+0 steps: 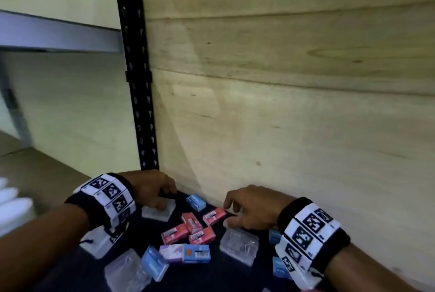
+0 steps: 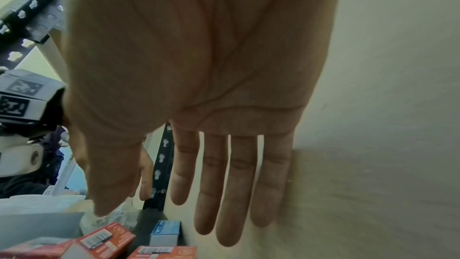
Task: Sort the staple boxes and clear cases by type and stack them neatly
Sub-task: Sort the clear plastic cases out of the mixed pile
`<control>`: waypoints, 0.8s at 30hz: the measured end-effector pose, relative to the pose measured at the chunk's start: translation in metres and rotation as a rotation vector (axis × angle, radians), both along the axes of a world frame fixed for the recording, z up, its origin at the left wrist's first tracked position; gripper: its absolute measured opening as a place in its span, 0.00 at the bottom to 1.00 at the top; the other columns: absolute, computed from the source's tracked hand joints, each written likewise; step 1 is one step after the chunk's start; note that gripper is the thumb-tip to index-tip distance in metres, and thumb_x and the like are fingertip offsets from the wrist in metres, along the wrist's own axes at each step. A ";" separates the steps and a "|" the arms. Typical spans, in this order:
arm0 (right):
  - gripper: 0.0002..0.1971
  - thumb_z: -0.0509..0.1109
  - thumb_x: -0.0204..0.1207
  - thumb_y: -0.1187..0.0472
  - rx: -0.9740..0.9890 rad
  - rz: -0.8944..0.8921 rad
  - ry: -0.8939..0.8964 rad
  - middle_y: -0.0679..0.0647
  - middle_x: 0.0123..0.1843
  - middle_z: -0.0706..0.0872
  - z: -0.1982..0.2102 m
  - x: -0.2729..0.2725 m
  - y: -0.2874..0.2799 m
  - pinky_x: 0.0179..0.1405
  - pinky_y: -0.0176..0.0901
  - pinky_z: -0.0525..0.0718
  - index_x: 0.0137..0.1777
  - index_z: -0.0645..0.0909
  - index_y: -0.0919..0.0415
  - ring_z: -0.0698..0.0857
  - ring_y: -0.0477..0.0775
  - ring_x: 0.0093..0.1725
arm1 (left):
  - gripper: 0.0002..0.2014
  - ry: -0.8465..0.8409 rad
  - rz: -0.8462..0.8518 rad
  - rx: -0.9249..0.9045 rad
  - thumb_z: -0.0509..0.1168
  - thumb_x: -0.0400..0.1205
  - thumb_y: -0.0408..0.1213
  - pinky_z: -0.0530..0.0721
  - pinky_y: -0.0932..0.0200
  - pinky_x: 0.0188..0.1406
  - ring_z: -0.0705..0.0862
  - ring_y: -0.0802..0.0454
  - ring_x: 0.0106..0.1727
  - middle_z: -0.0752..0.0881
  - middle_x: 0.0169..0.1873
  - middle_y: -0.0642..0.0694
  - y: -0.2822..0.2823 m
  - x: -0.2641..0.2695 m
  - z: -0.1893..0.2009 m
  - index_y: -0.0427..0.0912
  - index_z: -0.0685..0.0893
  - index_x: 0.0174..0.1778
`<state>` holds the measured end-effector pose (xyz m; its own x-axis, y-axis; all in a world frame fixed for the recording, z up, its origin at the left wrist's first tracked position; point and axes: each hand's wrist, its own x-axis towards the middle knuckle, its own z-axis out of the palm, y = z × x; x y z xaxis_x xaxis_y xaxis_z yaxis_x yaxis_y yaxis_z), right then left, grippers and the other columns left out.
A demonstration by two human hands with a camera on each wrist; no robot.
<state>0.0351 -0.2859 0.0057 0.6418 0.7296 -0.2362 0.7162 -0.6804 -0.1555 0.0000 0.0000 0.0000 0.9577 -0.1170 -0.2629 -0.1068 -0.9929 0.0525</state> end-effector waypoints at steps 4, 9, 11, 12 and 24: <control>0.25 0.68 0.79 0.39 -0.030 0.005 -0.015 0.51 0.65 0.85 -0.006 0.007 0.014 0.61 0.52 0.83 0.72 0.75 0.50 0.84 0.55 0.59 | 0.31 0.090 0.047 -0.046 0.78 0.73 0.49 0.77 0.71 0.50 0.82 0.57 0.61 0.82 0.64 0.54 0.012 0.004 -0.004 0.52 0.77 0.72; 0.21 0.66 0.83 0.45 -0.049 0.022 -0.099 0.53 0.63 0.86 -0.013 0.008 0.045 0.59 0.53 0.84 0.72 0.76 0.52 0.85 0.57 0.58 | 0.26 0.010 0.021 -0.001 0.79 0.69 0.46 0.79 0.65 0.47 0.82 0.59 0.54 0.82 0.56 0.56 0.025 0.000 -0.018 0.58 0.82 0.62; 0.20 0.65 0.83 0.47 -0.068 0.027 -0.137 0.56 0.62 0.86 -0.014 0.006 0.057 0.57 0.54 0.84 0.71 0.77 0.53 0.85 0.59 0.57 | 0.24 -0.037 0.011 -0.012 0.79 0.69 0.47 0.81 0.64 0.50 0.82 0.58 0.54 0.82 0.57 0.55 0.029 -0.003 -0.022 0.61 0.83 0.60; 0.19 0.65 0.83 0.48 -0.077 0.025 -0.149 0.57 0.62 0.86 -0.015 0.005 0.065 0.57 0.54 0.84 0.70 0.78 0.54 0.85 0.60 0.56 | 0.24 -0.053 0.002 -0.020 0.79 0.69 0.48 0.81 0.63 0.52 0.82 0.58 0.55 0.82 0.57 0.55 0.033 -0.005 -0.024 0.61 0.83 0.60; 0.34 0.74 0.79 0.58 -0.293 0.045 -0.143 0.58 0.75 0.78 -0.010 0.017 0.124 0.57 0.46 0.79 0.83 0.66 0.49 0.80 0.61 0.69 | 0.20 -0.018 -0.063 -0.222 0.76 0.76 0.49 0.80 0.65 0.59 0.82 0.62 0.58 0.84 0.59 0.59 0.067 -0.012 -0.027 0.60 0.85 0.64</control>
